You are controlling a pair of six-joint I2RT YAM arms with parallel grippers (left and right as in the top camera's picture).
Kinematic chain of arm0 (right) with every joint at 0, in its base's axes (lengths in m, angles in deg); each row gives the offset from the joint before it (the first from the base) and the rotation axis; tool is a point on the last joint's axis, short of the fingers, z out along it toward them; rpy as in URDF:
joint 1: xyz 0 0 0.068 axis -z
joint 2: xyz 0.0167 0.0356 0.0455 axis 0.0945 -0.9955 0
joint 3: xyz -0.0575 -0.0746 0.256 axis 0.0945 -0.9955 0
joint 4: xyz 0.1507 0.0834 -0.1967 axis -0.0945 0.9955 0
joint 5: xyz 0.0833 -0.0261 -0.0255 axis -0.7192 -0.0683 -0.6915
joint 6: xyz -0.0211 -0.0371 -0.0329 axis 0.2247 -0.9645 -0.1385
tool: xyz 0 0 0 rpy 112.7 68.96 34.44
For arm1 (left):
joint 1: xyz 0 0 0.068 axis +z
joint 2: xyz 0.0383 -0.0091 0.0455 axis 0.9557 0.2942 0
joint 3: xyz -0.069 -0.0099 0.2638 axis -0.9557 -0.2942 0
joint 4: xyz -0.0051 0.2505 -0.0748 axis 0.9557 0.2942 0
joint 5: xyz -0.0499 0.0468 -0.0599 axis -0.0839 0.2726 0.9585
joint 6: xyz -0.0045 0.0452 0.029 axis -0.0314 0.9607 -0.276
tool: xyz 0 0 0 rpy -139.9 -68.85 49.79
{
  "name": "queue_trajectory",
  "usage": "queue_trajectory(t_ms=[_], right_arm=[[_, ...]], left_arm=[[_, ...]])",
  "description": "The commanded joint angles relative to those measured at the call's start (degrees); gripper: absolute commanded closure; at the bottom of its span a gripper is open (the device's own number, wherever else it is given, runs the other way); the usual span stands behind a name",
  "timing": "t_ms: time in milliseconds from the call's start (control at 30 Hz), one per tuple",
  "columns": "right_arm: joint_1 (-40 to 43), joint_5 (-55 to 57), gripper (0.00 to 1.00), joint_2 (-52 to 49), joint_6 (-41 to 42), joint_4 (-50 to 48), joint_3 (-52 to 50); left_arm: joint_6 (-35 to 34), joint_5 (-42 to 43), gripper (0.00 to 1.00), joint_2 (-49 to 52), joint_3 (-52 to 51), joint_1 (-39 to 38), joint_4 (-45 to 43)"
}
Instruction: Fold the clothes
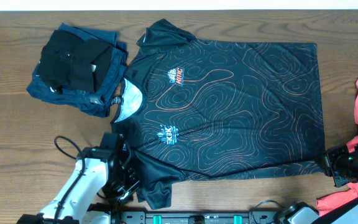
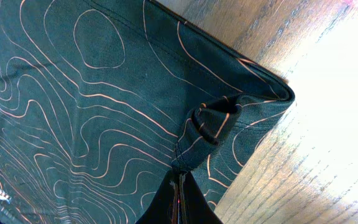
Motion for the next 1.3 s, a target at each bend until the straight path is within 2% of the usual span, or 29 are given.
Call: queue_trajectory(t_ms=[0,267,367,533,667,867,1000,1267], right_arm=[[-0.48,-0.61,0.99,0.2,0.74,-0.31,0.66],[-0.48,-0.63,0.99,0.2,0.72,-0.33,0.66],[-0.48,-0.66,0.99,0.2,0.74,-0.24,0.66],[-0.48,-1.97,0.99,0.2,0.72,-0.44,0.66],[-0.48,-1.97,0.99,0.2,0.72,-0.66,1.09],[-0.5,-2.34,0.99,0.2,-0.83,0.11,4.63],[-0.7,-3.13,0.99,0.2,-1.49,0.98,6.4],[-2.67,-5.31,0.99,0.2,-2.49,0.63,7.26]], left_arm=[[-1.42,1.36,0.68,-0.15,-2.73,-0.13,-3.04],[-0.79,1.44,0.71,-0.17,-2.93,-0.13,-5.75],[0.85,2.86,0.93,-0.17,-2.91,-0.13,-5.57],[1.9,2.82,0.94,-0.28,-1.84,-0.13,-3.48],[5.2,2.21,0.94,-0.55,3.78,-0.13,4.66],[9.64,-9.64,0.94,-3.26,17.84,-0.13,20.33],[10.91,-12.02,0.94,-5.18,23.65,-0.13,22.64],[10.91,-12.63,0.94,-5.86,25.46,-0.13,21.4]])
